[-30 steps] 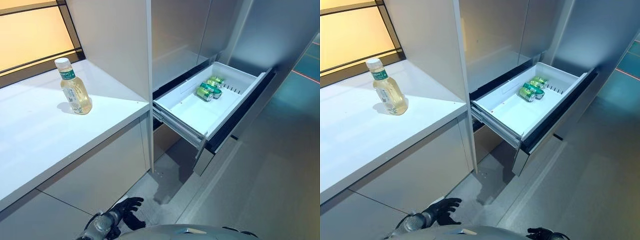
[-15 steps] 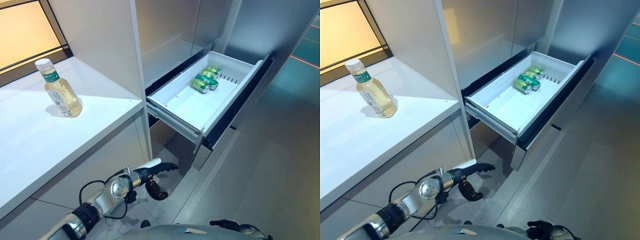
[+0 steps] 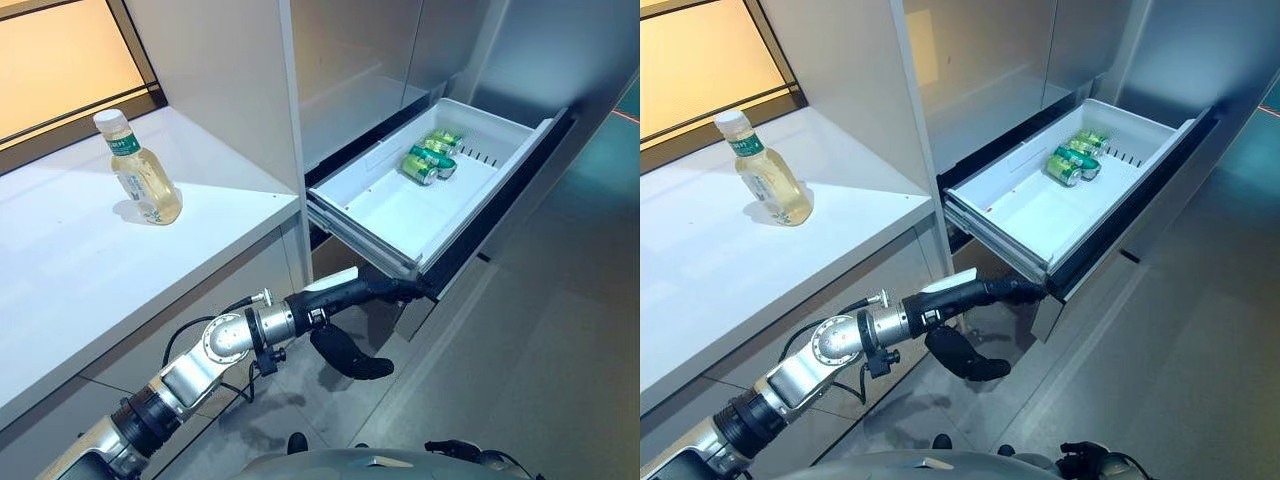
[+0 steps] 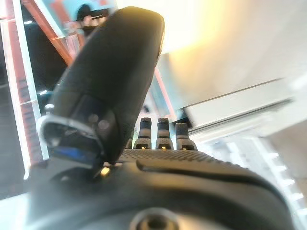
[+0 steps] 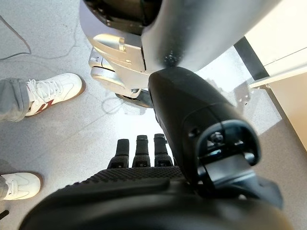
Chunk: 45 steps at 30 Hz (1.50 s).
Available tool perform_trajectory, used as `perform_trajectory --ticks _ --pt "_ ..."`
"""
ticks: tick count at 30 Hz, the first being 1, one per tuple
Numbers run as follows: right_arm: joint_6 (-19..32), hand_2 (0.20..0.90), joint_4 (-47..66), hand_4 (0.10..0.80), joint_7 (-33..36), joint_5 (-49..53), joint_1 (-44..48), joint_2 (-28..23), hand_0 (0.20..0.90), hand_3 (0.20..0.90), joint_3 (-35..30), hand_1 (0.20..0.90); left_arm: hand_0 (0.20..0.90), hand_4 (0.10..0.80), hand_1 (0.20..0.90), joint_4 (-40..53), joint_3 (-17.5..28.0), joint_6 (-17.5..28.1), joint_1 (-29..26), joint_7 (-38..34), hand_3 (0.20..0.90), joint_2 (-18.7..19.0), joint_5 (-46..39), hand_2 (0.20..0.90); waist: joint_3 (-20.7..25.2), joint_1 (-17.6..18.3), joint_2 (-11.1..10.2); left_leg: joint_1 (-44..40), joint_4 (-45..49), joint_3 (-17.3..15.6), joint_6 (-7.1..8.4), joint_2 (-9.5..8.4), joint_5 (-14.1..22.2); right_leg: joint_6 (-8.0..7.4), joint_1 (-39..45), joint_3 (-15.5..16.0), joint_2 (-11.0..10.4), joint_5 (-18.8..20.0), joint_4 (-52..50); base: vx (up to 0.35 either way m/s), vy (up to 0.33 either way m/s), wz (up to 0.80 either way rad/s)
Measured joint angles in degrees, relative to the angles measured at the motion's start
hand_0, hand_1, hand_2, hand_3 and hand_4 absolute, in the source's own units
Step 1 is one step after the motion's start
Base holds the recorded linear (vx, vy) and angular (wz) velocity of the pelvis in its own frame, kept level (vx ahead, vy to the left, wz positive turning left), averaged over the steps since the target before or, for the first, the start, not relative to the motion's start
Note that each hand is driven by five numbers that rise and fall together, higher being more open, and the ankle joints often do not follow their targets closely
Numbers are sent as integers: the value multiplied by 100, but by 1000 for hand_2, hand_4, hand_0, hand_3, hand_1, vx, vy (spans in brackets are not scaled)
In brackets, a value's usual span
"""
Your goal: Put drinks into fridge and close the fridge
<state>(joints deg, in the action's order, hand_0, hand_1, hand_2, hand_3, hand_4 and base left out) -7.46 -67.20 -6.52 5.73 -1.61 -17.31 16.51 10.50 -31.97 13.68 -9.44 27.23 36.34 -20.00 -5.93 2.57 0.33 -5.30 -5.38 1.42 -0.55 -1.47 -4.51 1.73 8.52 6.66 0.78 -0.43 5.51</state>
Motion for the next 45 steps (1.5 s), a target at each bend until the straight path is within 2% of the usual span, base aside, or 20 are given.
perform_trajectory --ticks 3,6,12,15,20,26,29,33,39,45 --pt "17 900 1 800 0 18 -37 -9 900 900 -5 900 900 800 900 56 408 51 -63 -171 900 -3 -359 900 2 -74 4 0 0 0 1 1 0 -7 0 -1 1 -5 0 0 0 0" --pt "30 900 -12 800 0 191 -89 -12 900 900 -35 900 900 800 900 69 971 251 -77 -606 900 -25 -364 900 1 -139 3 9 1 13 0 -3 -2 -2 -3 12 -1 -2 0 0 0 0" --pt "197 900 -100 800 2 255 -158 -10 900 900 -52 900 900 800 900 84 1840 804 -78 -1877 900 -130 -214 900 2 -254 1 8 2 47 -5 -12 -7 8 10 33 -5 4 1 11 -3 1" --pt "271 900 -194 800 5 314 -158 3 900 900 -54 900 900 800 900 94 2216 934 -78 -2604 900 -179 184 900 7 -272 -8 -2 2 64 -7 -17 -10 6 30 49 -9 3 2 32 -5 4" --pt "299 900 -242 800 7 375 -182 44 900 900 -99 900 900 800 900 126 2606 1140 -78 -3580 900 -196 665 900 30 -271 -44 -28 2 80 -14 -28 -15 2 64 57 -19 1 3 7 -1 1" --pt "341 900 -242 800 7 376 -215 76 900 900 -105 900 900 800 900 158 2994 1134 -78 -4905 900 -200 1450 900 67 -269 -85 -45 2 83 -15 -30 -15 1 79 51 -20 0 3 12 2 0" --pt "338 900 -240 800 8 373 -225 79 900 900 -105 900 900 800 900 95 3141 991 -78 -5388 900 -208 1580 900 111 -271 -89 -45 2 86 -18 -32 -17 2 80 51 -21 1 3 0 0 0" --pt "329 900 -237 800 8 373 -252 93 900 900 -217 900 900 800 900 -333 3302 531 -75 -5762 900 -212 1636 900 189 -272 -89 -49 2 93 -18 -32 -17 2 86 53 -21 1 3 0 0 0" --pt "238 900 -222 800 8 372 -254 97 900 900 -230 900 900 800 900 -831 3300 -262 -58 -5749 900 -310 1276 900 222 -268 -88 -53 2 108 -24 -40 -25 3 92 51 -25 1 3 0 0 0" --pt "211 900 -212 800 8 370 -249 96 900 900 -230 900 900 800 900 -1237 3300 -706 -59 -5677 900 -430 611 900 231 -256 -75 -74 2 108 -27 -39 -28 3 108 49 -25 1 3 0 0 0"
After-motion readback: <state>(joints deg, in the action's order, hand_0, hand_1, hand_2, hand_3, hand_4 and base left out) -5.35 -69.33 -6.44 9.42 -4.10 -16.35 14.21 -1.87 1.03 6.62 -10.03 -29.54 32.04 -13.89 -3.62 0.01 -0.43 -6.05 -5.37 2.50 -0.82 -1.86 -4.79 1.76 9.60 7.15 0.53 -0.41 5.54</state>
